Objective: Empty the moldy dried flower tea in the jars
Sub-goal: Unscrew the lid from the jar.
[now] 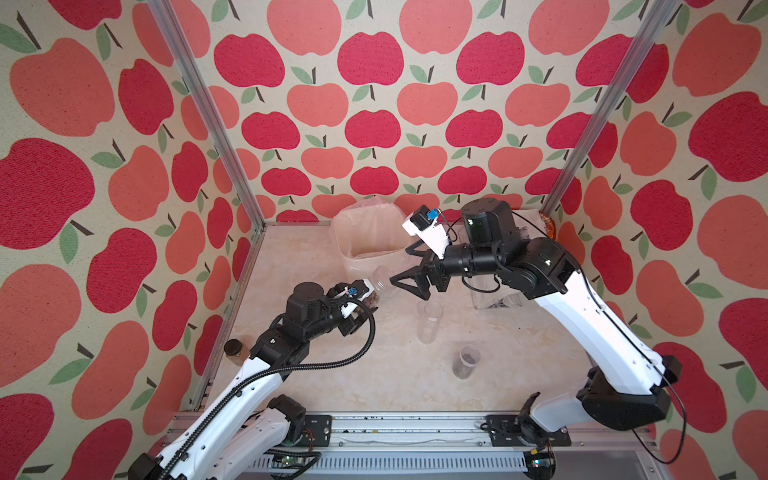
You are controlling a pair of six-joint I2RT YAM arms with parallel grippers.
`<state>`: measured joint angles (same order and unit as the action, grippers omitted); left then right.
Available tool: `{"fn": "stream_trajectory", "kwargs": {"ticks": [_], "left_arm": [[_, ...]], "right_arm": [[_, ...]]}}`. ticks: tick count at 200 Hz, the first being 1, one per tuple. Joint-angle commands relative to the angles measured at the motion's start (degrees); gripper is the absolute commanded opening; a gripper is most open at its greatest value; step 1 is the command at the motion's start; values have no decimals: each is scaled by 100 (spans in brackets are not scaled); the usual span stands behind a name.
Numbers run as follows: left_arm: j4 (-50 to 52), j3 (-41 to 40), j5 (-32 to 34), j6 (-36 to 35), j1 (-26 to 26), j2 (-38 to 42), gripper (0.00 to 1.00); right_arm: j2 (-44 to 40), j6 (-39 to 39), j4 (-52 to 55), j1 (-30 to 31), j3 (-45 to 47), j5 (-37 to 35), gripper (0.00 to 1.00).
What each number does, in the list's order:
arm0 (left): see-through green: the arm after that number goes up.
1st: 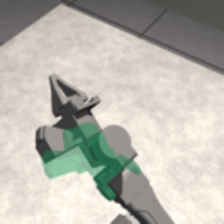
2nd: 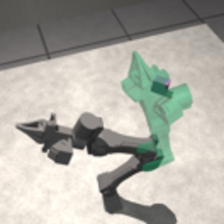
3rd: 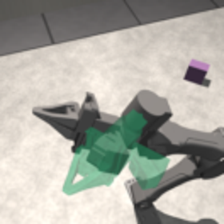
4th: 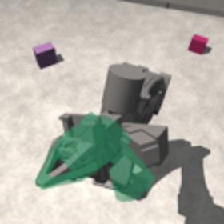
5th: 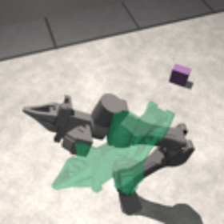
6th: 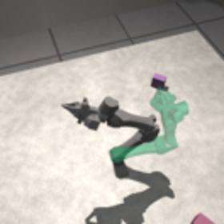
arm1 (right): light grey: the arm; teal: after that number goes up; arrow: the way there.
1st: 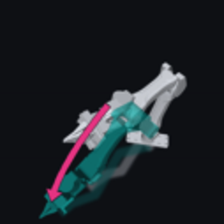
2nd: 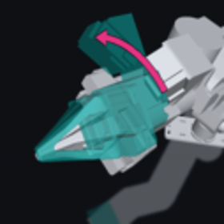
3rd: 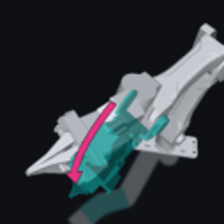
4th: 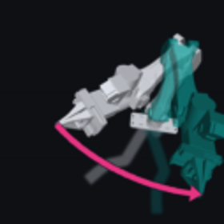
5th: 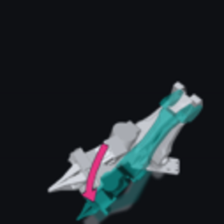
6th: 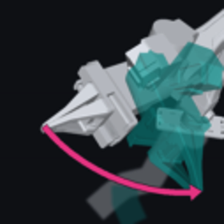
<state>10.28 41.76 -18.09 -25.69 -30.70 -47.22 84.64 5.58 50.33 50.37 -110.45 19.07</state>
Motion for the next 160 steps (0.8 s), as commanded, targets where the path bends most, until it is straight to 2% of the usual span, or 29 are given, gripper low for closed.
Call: {"fn": "stream_trajectory", "kwargs": {"ticks": [1,39,107,160], "left_arm": [[-493,-80,1025,-562,-279,95,0],[-571,-115,1417,-863,-541,82,0],[-537,-133,1488,-887,-620,99,0],[-505,-133,1505,-896,-647,99,0]], "right_arm": [[232,2034,251,-269,17,-143,99],[364,2192,340,-308,281,123,99],[559,2429,-8,-274,598,661,99],[770,2399,38,-247,542,755,97]]}}
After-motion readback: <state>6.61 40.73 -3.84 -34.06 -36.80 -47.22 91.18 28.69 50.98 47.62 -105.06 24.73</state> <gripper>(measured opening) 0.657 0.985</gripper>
